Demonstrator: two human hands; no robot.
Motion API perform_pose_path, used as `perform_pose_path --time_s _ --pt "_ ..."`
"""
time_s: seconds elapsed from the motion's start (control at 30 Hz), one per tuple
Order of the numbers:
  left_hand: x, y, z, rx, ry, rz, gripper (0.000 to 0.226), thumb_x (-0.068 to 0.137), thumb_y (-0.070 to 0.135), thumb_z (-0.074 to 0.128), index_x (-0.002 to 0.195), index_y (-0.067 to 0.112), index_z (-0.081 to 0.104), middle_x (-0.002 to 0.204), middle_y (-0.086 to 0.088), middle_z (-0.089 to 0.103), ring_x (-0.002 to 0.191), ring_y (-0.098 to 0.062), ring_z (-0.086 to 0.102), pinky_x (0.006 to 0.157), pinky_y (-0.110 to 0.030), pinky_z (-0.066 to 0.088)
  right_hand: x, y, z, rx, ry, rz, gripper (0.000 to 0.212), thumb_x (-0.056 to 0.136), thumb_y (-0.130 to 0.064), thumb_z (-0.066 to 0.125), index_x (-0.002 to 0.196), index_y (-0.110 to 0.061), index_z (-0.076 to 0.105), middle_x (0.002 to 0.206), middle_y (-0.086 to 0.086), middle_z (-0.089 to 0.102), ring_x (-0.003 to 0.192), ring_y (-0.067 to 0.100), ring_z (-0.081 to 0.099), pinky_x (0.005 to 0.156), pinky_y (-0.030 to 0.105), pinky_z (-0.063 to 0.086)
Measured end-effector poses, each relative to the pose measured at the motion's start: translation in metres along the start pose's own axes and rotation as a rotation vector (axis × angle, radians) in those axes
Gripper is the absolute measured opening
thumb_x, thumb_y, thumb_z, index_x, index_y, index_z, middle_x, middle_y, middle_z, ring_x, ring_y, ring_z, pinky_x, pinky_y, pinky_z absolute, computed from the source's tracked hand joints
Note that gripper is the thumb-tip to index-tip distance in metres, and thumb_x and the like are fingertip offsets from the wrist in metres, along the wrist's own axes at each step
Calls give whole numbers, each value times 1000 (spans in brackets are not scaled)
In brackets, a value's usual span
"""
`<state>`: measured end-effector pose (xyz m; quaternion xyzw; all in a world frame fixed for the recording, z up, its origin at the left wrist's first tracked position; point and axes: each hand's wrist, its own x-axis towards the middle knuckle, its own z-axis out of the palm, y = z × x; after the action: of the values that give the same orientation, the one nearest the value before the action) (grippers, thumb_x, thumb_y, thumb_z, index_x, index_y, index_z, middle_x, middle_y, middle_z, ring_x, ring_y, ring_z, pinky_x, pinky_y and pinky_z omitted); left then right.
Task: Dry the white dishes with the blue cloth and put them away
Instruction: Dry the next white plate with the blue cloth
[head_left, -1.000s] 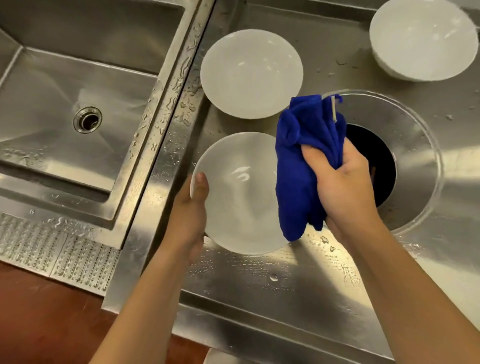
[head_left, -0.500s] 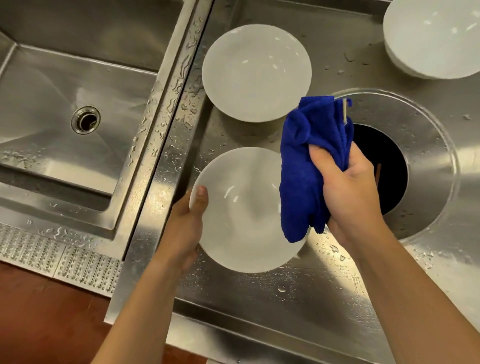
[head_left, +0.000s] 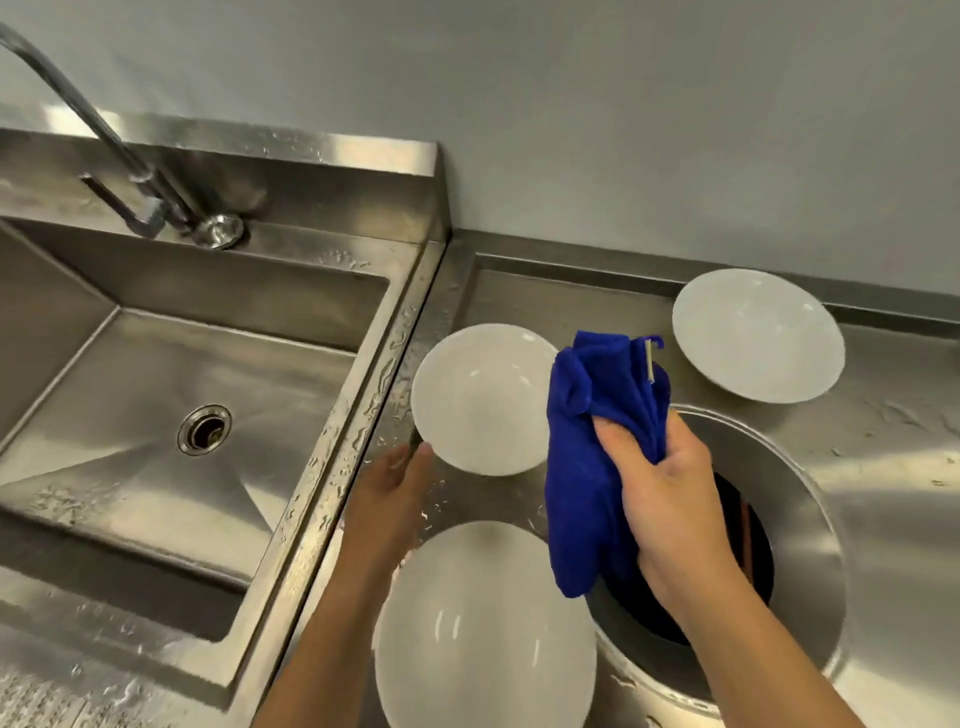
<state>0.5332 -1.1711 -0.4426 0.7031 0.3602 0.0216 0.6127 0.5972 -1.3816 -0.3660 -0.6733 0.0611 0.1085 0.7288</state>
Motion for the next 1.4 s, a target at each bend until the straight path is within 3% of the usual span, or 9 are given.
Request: perform_pose_path --time_s 0.07,0.23,0.43,0.63,0.77,0.97,1.13,1.27,1.4 --pt "21 8 12 5 -16 -26 14 104 37 65 100 37 80 83 12 82 90 -12 79 75 -31 59 10 -2 6 -12 -9 0 20 90 -37 71 89 -57 68 90 -16 77 78 4 74 65 26 56" --pt "55 1 28 -201 -47 -174 46 99 36 72 141 30 56 123 3 70 108 -32 73 64 -37 67 34 11 9 -52 -31 16 20 91 -38 70 88 -58 68 89 -17 76 79 5 74 64 26 57" --pt "81 -18 45 -364 -4 -359 33 101 16 71 130 23 57 117 -6 72 102 -30 72 55 -34 65 57 47 3 -65 -15 67 16 92 -37 72 98 -51 71 97 -11 78 86 8 75 74 33 61" --pt "70 9 43 -407 14 -306 24 104 5 56 121 22 60 109 -5 71 96 -26 70 51 -33 62 61 44 0 -51 -18 61 14 88 -39 69 100 -45 71 97 -7 77 88 14 74 77 37 60" --pt "37 34 32 -467 -11 -176 23 106 26 61 125 37 65 107 5 83 91 -18 81 66 -38 67 63 17 -3 -322 -1 -132 6 92 -35 67 87 -36 64 78 -11 70 65 4 64 56 15 51" --pt "-22 80 26 -479 -171 -39 60 85 71 60 141 50 58 129 10 76 110 -16 78 69 -37 65 78 -32 26 -817 -58 -352 6 98 -23 59 104 -25 58 78 -10 61 70 7 58 54 15 41" --pt "-58 104 31 -521 -185 -17 77 80 73 57 149 40 55 140 1 72 124 -18 72 83 -33 65 49 -56 61 -772 -413 -416 30 96 -31 60 126 -30 56 98 -9 68 83 10 62 70 24 49" --pt "-74 102 17 -552 -14 77 72 76 69 54 138 34 64 125 -2 80 117 -22 76 97 -44 63 21 -56 44 -905 -688 -356 8 87 -52 59 87 -44 56 74 -17 65 66 3 60 54 16 38" --pt "-95 97 6 -562 4 110 68 78 74 62 137 41 63 133 1 76 124 -28 72 102 -57 57 12 -63 14 -1299 -403 -430 17 86 -51 62 90 -34 58 73 -8 61 68 23 61 53 33 41"
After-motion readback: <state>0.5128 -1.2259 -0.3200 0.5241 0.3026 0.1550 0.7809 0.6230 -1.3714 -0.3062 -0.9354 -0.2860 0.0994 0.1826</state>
